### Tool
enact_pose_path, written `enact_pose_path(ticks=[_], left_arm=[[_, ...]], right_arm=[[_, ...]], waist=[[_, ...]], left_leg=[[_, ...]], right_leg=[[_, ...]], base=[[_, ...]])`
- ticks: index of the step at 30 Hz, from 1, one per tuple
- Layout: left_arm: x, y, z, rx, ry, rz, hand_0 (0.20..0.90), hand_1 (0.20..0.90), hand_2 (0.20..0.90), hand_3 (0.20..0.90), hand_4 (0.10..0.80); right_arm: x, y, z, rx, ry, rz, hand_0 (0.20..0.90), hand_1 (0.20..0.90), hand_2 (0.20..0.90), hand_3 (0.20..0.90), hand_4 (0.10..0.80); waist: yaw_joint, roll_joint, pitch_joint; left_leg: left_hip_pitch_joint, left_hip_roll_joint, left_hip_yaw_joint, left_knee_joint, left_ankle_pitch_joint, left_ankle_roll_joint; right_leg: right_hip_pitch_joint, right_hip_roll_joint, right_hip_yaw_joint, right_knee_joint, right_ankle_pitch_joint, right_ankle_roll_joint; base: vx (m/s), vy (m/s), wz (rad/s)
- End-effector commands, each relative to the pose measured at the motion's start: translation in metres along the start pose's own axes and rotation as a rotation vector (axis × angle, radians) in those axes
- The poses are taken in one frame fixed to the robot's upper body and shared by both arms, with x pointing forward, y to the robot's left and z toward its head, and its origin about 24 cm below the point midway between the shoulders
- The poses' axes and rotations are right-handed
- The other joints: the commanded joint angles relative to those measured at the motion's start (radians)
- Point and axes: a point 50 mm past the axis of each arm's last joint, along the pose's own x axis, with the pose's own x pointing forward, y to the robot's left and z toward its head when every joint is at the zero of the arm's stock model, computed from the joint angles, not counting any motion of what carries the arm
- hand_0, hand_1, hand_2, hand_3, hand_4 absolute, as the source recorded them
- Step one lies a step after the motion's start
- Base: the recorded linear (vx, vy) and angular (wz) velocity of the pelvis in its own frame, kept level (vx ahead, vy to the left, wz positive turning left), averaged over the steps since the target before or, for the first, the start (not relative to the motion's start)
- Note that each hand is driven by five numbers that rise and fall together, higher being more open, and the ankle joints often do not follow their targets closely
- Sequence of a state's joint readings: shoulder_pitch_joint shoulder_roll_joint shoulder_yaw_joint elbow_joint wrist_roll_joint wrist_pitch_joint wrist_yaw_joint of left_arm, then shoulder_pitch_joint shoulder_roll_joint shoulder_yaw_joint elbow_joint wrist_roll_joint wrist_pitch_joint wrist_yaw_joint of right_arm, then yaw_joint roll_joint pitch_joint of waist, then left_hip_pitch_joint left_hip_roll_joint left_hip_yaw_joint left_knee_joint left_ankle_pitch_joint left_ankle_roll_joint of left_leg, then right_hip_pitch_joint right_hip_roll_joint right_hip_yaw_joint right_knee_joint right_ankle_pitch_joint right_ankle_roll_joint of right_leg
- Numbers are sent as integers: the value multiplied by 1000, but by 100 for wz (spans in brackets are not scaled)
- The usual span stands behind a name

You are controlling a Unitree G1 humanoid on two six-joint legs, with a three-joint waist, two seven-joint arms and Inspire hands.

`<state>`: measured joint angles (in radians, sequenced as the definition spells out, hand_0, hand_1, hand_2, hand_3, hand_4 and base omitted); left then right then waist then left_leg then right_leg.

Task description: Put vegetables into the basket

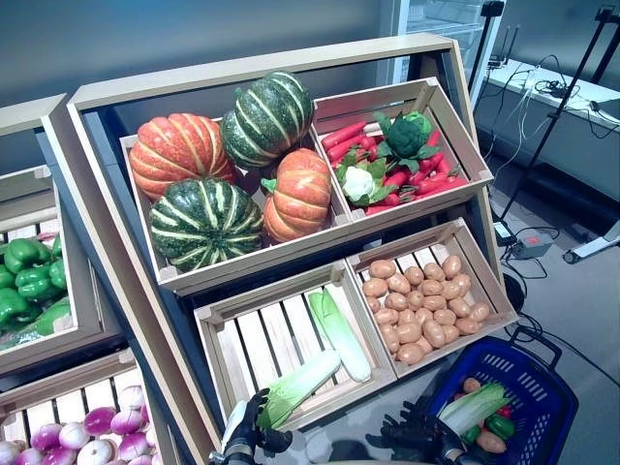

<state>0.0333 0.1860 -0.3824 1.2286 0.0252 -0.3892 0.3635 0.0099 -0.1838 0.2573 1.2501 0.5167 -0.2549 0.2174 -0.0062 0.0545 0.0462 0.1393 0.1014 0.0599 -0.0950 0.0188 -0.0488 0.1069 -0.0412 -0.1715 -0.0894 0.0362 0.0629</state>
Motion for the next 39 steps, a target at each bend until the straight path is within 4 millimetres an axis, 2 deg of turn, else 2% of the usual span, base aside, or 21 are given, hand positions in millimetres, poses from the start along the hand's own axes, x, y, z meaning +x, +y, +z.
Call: enact_pose_path(ticks=[1, 4, 9, 15, 25, 33, 36, 39], left_arm=[[17, 13, 52, -59, -239, 143, 900, 900, 900, 900, 800], [16, 17, 60, -89, -296, 194, 900, 900, 900, 900, 800], [12, 30, 90, -123, -529, 299, 900, 900, 900, 900, 800], [8, 46, 106, -195, -638, 423, 900, 900, 900, 900, 800], [7, 59, 110, -195, -658, 503, 900, 900, 900, 900, 800], [16, 60, 104, -172, -563, 425, 900, 900, 900, 900, 800], [20, 66, 118, -162, -594, 423, 900, 900, 900, 900, 800], [25, 76, 145, -171, -666, 440, 900, 900, 900, 900, 800]], right_arm=[[11, 17, 31, -45, -131, 28, 900, 900, 900, 900, 800], [12, 16, 32, -40, -130, 20, 900, 900, 900, 900, 800], [11, 13, 33, -20, -138, 5, 900, 900, 900, 900, 800], [10, 10, 32, -16, -126, -11, 900, 900, 900, 900, 800], [8, 5, 26, -20, -106, -20, 900, 900, 900, 900, 800], [6, -2, 31, 30, -155, -57, 900, 900, 900, 900, 800], [7, -5, 47, 45, -215, -61, 900, 900, 900, 900, 800], [9, -8, 77, 51, -297, -57, 900, 900, 900, 900, 800]], waist=[[20, -78, 31], [22, -78, 32], [35, -78, 43], [45, -77, 51], [42, -70, 47], [15, -70, 52], [1, -74, 95], [-11, -80, 159]], left_leg=[[37, -92, 47, 15, -49, 36], [37, -92, 46, 16, -49, 35], [31, -92, 41, 18, -46, 31], [28, -93, 36, 17, -42, 28], [28, -96, 32, 16, -41, 26], [22, -102, 57, 67, -62, 31], [-51, -101, 69, 204, -92, 32], [-165, -89, 77, 376, -145, 33]], right_leg=[[34, -50, 25, 2, 21, 23], [34, -50, 24, 2, 20, 23], [33, -51, 16, 2, 22, 20], [33, -52, 6, 2, 23, 17], [32, -55, 0, 2, 21, 15], [43, -57, 15, 7, 18, 9], [-19, -67, 19, 126, -21, -6], [-129, -80, 22, 262, -66, -26]], base=[[0, 0, 0], [0, 0, 0], [-13, -7, 0], [0, 0, 0], [0, 0, 0], [34, 35, -2], [-105, 24, -1], [-239, 34, 4]])
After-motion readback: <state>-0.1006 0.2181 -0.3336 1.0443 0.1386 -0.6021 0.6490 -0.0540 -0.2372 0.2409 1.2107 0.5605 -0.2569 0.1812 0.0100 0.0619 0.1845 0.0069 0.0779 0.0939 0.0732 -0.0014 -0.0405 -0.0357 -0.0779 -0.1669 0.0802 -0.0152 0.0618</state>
